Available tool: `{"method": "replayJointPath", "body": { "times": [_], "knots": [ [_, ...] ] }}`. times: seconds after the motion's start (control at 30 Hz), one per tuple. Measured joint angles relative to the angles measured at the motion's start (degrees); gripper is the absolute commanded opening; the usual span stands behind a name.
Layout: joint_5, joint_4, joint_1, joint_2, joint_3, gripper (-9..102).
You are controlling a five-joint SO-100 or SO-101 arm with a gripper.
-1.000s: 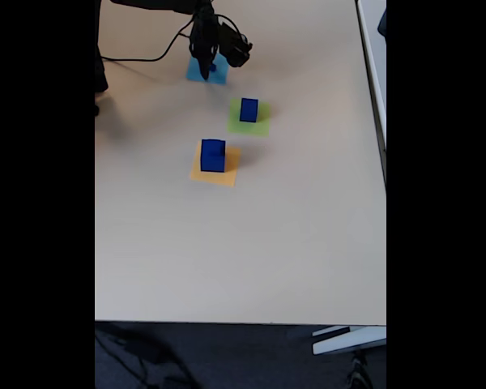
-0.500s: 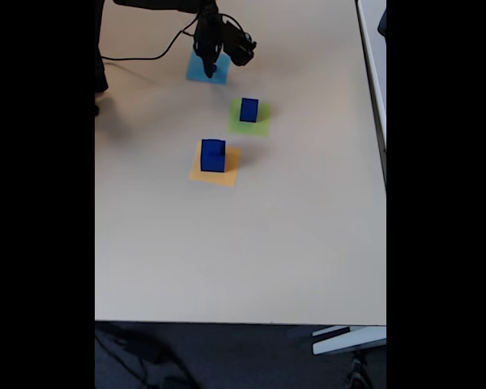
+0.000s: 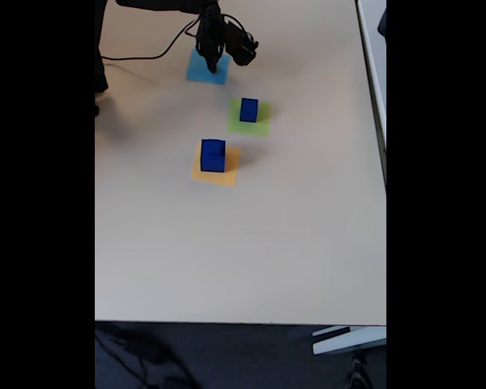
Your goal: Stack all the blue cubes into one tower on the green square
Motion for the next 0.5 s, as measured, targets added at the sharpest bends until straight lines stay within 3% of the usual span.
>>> {"method": "replayJointPath", "body": {
  "times": [0.5],
  "knots": [
    [-1.93, 0.00, 0.26, 0.00, 0.00, 2]
  ]
}}
